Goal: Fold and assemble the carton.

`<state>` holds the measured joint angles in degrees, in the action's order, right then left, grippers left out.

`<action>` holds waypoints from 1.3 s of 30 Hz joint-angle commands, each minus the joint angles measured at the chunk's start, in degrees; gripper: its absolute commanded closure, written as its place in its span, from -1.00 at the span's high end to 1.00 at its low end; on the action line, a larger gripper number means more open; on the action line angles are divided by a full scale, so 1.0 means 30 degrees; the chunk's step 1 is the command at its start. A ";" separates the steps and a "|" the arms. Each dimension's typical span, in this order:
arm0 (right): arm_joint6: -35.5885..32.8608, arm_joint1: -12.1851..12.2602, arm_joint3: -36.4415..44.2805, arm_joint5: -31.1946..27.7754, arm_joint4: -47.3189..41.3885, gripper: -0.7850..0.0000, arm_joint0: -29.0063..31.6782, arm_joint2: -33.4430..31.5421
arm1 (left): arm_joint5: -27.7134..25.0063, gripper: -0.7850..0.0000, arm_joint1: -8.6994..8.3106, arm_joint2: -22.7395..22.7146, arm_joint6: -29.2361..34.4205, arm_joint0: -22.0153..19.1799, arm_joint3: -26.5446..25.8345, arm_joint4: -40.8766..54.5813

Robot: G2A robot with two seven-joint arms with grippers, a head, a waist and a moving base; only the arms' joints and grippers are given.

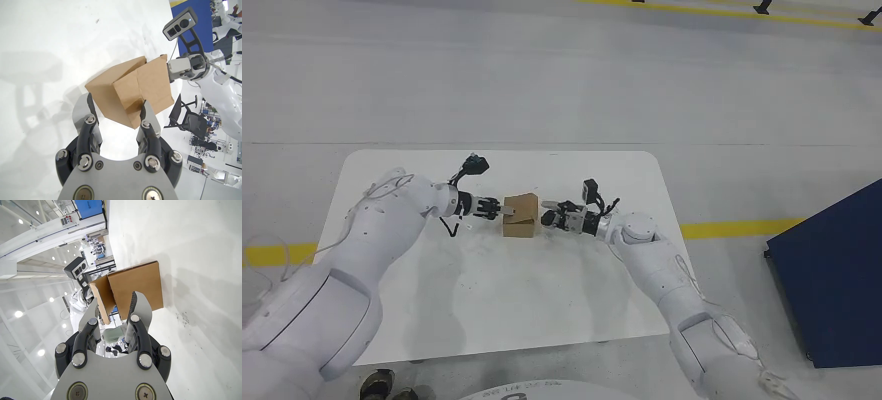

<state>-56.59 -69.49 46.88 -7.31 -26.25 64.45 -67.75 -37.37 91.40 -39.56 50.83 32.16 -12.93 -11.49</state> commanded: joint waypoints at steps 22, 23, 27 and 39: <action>0.1366 -0.0146 0.0723 0.0891 0.1304 -0.15 -0.0068 0.0849 | 0.0282 0.16 0.0092 -0.0131 0.0106 0.0027 0.0138 -0.0419; 0.1418 -0.0145 0.0703 0.0968 0.1340 -0.15 -0.0093 0.0855 | 0.0366 0.17 0.0108 -0.0127 0.0150 0.0042 0.0129 -0.0438; 0.1582 -0.0153 0.0677 0.1238 0.1523 -0.19 -0.0168 0.0937 | 0.0515 0.17 0.0152 -0.0121 0.0164 0.0068 0.0134 -0.0537; 0.1514 -0.0011 0.0774 0.1031 0.1294 -0.20 0.0054 0.0498 | -0.0084 0.24 0.0124 -0.0352 -0.0175 -0.0023 0.0215 -0.0485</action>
<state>-51.98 -69.55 49.17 -4.16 -22.35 64.55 -66.20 -37.55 91.79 -40.55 50.31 32.11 -12.32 -12.96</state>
